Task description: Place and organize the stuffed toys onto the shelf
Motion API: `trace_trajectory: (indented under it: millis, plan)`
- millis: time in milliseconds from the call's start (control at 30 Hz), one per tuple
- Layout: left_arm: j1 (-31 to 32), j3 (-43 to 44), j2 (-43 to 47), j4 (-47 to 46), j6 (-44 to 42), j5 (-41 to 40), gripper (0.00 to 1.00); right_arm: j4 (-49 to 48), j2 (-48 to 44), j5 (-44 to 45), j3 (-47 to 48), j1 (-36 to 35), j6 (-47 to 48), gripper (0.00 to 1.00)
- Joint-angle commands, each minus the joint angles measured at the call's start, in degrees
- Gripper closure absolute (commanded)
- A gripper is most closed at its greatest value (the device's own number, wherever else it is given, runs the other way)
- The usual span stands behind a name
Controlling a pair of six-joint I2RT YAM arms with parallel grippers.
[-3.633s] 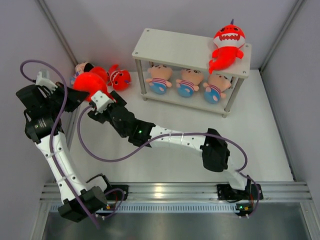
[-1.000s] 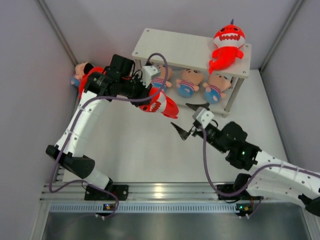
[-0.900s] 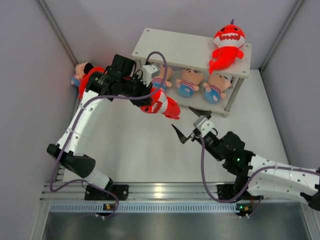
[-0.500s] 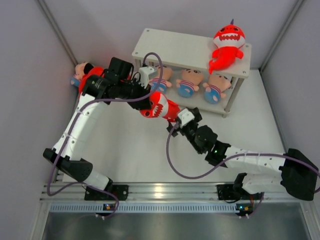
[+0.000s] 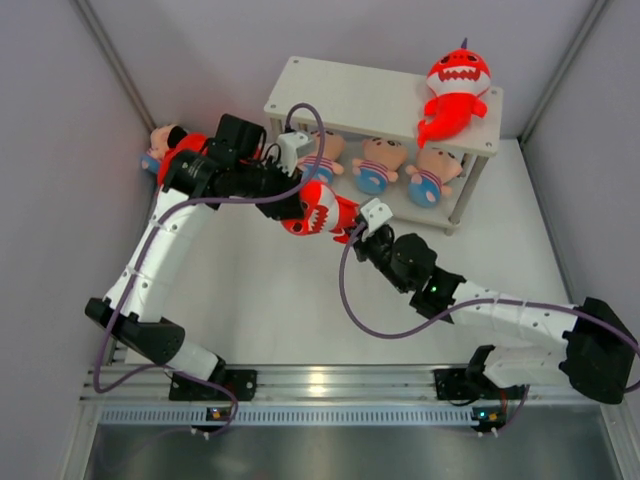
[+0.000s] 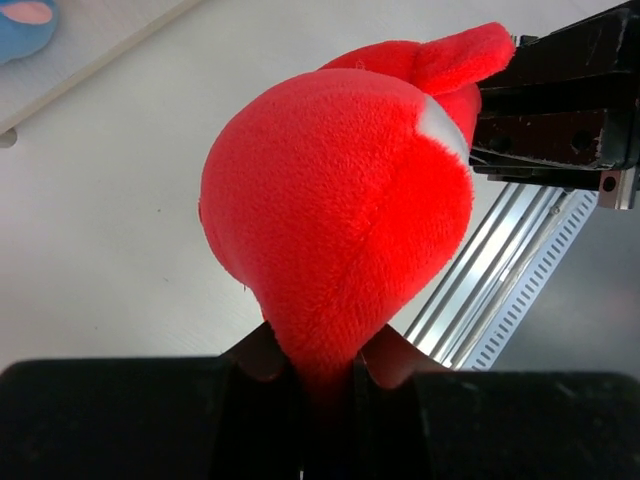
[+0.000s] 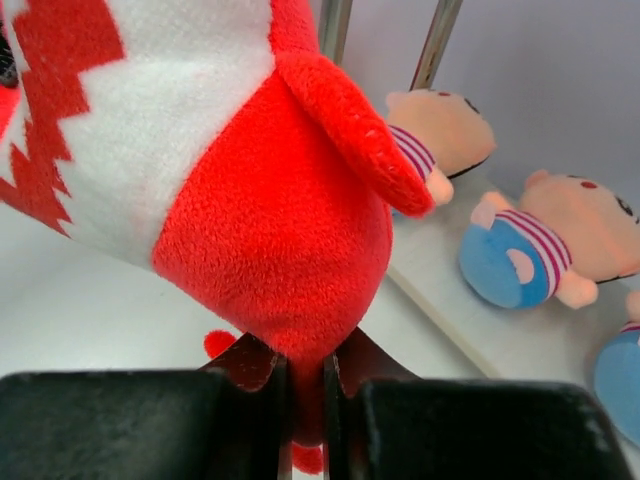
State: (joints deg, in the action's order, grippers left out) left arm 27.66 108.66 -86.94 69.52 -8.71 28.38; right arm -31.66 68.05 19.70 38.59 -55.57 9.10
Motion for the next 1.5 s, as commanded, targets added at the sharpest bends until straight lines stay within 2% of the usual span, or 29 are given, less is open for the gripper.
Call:
trace_trajectory:
  millis: [0,33,67,133,167,200,300,533,600,700,933,1067,1200,1400,1433,1467]
  plan:
    - [0.2,3.0,0.9,0.4,-0.6,-2.6,0.87,6.9,-1.7,-4.9,9.7,0.1,-6.7,1.00]
    - [0.2,3.8,0.6,0.4,-0.6,-3.7,0.75,12.9,-1.3,-7.1,14.2,0.1,-11.6,1.00]
    - [0.1,5.8,0.2,0.4,-0.6,-6.6,0.56,15.2,-0.4,-7.7,16.3,0.1,-13.7,1.00]
    - [0.1,9.3,-0.2,0.3,-0.7,-10.3,0.38,19.6,0.4,-8.8,21.3,0.1,-18.0,1.00]
    - [0.2,10.3,-0.4,0.4,-0.8,-12.5,0.12,23.1,0.7,-8.5,22.5,0.1,-19.1,1.00]
    - [0.1,11.4,-0.5,0.4,-0.9,-17.6,0.02,24.3,0.6,-8.5,23.3,0.5,-20.3,1.00]
    - [0.1,15.0,0.0,0.1,-1.4,-26.8,0.02,26.1,-0.7,-8.5,24.2,2.0,-24.9,1.00]
    - [0.1,24.0,4.3,-0.2,-4.8,-35.4,0.02,31.3,0.3,-13.5,30.8,6.8,-35.3,1.00]
    - [0.1,23.7,5.8,-1.7,-6.8,-38.3,0.02,30.7,0.7,-13.5,32.9,8.1,-36.8,1.00]
    - [0.2,18.0,9.9,-5.2,-8.8,-42.7,0.02,29.2,1.6,-11.8,36.9,8.3,-38.8,1.00]
    - [0.2,0.4,13.2,-5.9,-7.2,-37.4,0.02,31.5,11.3,0.1,50.7,14.0,-49.8,1.00]
    - [0.1,-4.2,12.1,-6.8,-7.1,-36.8,0.02,39.9,18.1,6.6,62.1,16.0,-49.0,1.00]
    - [0.1,-7.2,12.8,-8.8,-7.3,-35.2,0.02,45.4,24.0,6.2,70.9,18.1,-51.3,1.00]
    - [0.2,-10.0,15.2,-10.1,-8.6,-35.1,0.02,46.2,24.9,8.8,68.3,19.8,-52.7,0.99]
    - [0.2,-10.3,15.7,-10.2,-8.6,-35.2,0.02,46.0,24.5,8.5,67.4,20.1,-53.5,0.94]
    - [0.1,-10.6,16.1,-10.2,-8.9,-35.2,0.02,46.2,24.2,8.3,66.0,20.8,-55.1,0.93]
